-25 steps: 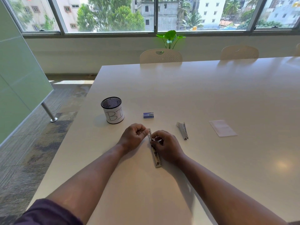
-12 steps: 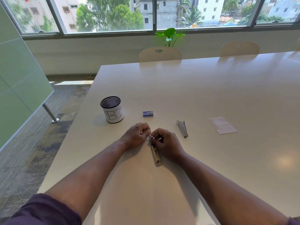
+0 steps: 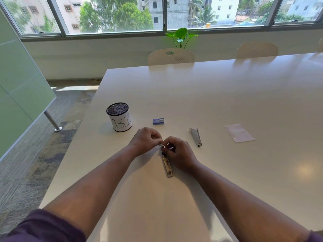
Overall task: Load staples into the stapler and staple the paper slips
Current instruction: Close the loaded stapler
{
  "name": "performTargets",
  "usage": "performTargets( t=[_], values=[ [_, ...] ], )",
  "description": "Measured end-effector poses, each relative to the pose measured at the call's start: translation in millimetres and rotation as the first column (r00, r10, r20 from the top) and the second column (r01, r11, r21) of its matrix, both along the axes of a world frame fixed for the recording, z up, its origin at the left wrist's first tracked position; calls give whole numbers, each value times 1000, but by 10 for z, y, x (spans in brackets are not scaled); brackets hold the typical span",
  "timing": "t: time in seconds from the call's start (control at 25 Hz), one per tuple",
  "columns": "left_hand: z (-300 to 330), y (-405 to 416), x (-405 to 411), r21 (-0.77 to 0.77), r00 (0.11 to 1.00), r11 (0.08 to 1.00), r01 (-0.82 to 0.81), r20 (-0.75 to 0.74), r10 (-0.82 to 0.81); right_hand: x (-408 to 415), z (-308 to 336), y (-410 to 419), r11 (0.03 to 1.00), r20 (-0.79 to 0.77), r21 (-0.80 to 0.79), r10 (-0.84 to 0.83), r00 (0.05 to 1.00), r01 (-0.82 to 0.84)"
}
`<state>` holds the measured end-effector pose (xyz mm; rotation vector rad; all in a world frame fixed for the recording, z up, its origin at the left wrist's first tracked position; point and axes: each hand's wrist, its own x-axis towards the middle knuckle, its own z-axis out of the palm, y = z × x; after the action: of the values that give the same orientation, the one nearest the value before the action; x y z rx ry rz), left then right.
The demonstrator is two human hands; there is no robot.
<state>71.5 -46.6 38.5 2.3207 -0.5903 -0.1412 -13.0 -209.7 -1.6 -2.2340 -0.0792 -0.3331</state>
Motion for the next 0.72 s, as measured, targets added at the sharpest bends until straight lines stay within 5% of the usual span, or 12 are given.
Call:
performTargets(
  t=[0.12,0.36,0.72],
  values=[
    [-59,1,-19,-112,983,992,-63,-177,42,2,-7,1,1000,5,14,4,1000,-4],
    [-85,53,-32,-196,953,967,-165,-284,105,12,-21,2,1000,17,-10,-8,1000,8],
    [-14,-56,-35,-86,931,984,-154,-347,115,28,-46,0,1000,35,5,-15,999,15]
  ],
)
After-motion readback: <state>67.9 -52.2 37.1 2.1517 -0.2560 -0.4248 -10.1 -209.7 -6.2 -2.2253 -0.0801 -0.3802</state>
